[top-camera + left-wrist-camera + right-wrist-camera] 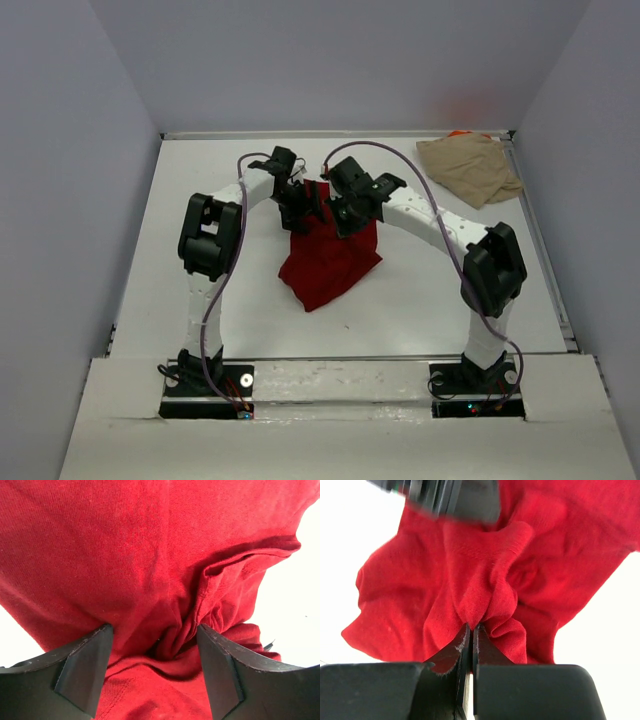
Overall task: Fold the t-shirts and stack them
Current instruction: Fold the tshirt
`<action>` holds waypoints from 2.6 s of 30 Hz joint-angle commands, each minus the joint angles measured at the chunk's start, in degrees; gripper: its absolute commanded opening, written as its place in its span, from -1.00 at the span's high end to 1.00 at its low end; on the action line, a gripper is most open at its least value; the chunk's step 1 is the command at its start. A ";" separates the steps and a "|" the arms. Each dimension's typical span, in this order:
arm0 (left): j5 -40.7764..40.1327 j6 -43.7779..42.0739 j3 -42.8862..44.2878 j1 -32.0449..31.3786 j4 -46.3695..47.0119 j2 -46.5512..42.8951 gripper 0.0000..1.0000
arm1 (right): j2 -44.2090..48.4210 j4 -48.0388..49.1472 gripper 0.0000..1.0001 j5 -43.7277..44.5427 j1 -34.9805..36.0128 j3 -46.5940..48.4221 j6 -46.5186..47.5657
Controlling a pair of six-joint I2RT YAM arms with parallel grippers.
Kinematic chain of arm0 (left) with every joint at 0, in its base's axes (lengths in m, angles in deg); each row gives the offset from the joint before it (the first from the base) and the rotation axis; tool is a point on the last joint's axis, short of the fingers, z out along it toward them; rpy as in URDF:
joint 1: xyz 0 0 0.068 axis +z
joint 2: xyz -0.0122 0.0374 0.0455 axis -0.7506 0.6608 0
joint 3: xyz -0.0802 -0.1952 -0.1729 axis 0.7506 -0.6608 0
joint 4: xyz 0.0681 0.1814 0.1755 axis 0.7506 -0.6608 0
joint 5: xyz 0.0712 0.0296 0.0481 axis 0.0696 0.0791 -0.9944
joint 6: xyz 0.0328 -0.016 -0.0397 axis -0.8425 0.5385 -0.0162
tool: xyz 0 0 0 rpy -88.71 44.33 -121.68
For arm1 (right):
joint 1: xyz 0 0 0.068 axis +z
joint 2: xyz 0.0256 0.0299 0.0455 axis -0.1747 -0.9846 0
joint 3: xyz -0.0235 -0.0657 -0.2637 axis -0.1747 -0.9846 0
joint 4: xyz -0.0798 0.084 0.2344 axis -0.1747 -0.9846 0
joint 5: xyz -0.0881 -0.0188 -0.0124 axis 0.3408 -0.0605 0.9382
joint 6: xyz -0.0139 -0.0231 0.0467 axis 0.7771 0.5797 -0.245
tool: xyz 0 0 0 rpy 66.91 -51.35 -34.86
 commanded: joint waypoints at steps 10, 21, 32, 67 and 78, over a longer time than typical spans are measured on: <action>1.92 -1.07 1.73 0.37 -2.80 -2.88 -0.58 | 17.01 -8.22 1.00 10.71 13.50 -11.25 -17.78; 1.84 -2.39 3.39 0.45 -4.38 -4.38 -0.59 | 19.99 -11.92 1.00 13.71 19.75 -22.49 -34.65; 1.92 -2.22 3.13 0.72 -4.21 -5.78 -0.59 | 24.92 -11.30 0.80 13.70 23.54 -32.88 -44.51; 1.45 -1.07 -28.92 -5.17 -3.51 -38.73 -0.19 | 29.40 4.31 -0.23 14.52 12.90 -34.45 -32.21; 18.62 0.68 -47.22 -3.24 7.21 -48.41 0.17 | 42.59 17.88 -0.27 -5.78 12.90 -43.87 -31.50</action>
